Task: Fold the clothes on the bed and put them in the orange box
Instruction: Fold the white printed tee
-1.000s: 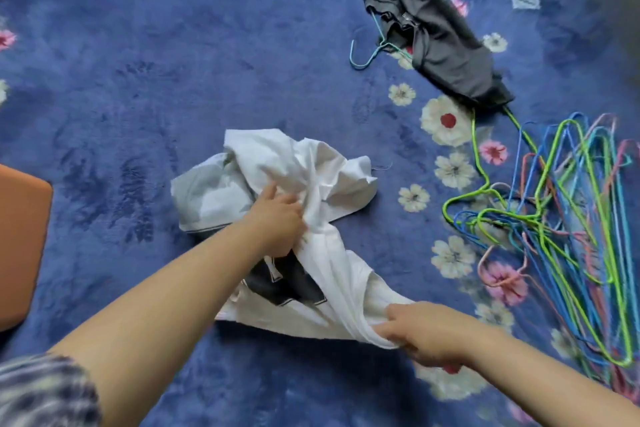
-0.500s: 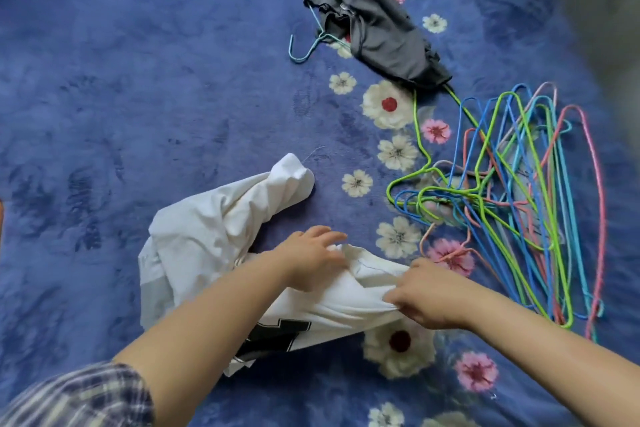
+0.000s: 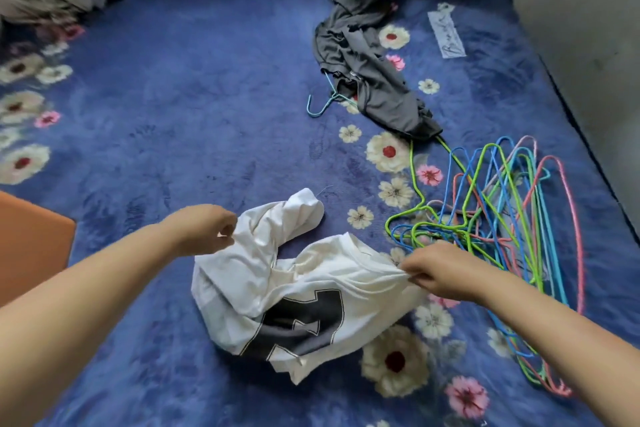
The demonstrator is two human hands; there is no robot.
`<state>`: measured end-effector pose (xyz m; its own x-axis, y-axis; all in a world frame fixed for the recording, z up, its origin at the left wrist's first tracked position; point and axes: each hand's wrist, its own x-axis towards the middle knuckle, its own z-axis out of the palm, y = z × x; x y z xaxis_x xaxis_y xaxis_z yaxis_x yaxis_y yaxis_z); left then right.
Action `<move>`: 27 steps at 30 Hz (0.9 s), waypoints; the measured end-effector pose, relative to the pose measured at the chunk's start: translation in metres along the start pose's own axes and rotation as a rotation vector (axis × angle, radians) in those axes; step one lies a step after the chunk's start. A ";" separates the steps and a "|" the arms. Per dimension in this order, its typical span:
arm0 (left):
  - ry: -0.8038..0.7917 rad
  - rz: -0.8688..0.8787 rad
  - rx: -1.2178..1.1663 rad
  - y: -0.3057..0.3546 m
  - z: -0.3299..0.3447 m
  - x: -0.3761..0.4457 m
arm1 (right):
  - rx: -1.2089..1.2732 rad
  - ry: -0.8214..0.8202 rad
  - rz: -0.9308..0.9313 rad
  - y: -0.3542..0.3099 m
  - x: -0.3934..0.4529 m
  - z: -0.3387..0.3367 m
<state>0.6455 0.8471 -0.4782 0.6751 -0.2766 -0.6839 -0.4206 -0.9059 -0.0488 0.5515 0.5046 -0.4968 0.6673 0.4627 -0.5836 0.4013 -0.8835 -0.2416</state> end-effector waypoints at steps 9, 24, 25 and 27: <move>-0.019 0.650 0.036 0.120 -0.025 -0.032 | 0.189 0.419 -0.485 -0.055 -0.054 -0.068; 0.594 0.229 0.415 0.028 -0.179 -0.157 | -0.511 0.471 0.071 -0.068 -0.109 -0.145; 0.661 0.168 0.351 0.015 -0.192 -0.176 | -0.510 0.551 -0.030 -0.077 -0.115 -0.162; 0.871 0.176 0.239 -0.003 -0.208 -0.204 | -0.483 0.601 -0.173 -0.083 -0.120 -0.184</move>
<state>0.6355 0.8398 -0.1868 0.7663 -0.6362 0.0897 -0.6095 -0.7640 -0.2118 0.5533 0.5362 -0.2643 0.7402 0.6722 -0.0159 0.6662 -0.7300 0.1527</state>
